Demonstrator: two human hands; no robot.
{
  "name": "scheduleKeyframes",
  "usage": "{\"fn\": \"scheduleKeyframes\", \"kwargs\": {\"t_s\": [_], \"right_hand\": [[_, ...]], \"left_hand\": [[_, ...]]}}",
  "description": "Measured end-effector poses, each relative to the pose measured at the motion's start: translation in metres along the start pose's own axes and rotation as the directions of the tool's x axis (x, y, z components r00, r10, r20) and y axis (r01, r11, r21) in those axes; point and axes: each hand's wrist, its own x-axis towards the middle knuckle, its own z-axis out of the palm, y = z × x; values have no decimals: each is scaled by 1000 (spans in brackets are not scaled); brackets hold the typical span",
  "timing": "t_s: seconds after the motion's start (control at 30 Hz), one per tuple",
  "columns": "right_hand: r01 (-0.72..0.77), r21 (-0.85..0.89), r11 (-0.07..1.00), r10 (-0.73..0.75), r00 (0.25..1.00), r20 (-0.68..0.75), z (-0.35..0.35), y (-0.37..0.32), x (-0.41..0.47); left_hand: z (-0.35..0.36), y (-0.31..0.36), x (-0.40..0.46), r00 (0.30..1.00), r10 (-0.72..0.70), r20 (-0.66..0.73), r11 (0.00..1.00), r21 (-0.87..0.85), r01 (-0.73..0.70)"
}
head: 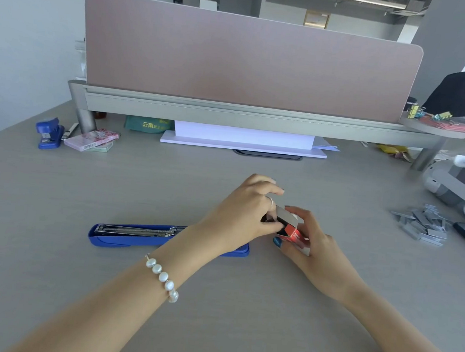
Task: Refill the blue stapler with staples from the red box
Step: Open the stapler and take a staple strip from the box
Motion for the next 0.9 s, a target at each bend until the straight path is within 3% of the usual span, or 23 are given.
{"fn": "scheduleKeyframes", "kwargs": {"t_s": [0.37,0.73,0.8,0.9], "right_hand": [[5,-12,1000,-5,1000,-28,1,2,2],[11,-46,999,-15,995,-95,5,10,3],[33,-96,995,-43,993,-112,7,10,4],[57,-117,992,-72,990,-121,7,8,4]], "left_hand": [[-10,-5,-2,972,-209,-107,956,-233,180],[-38,-22,-7,930,-358,-77,838,-466,284],[-36,-20,-7,935,-350,-49,799,-537,271],[-29,-15,-9,955,-296,30,814,-514,269]]}}
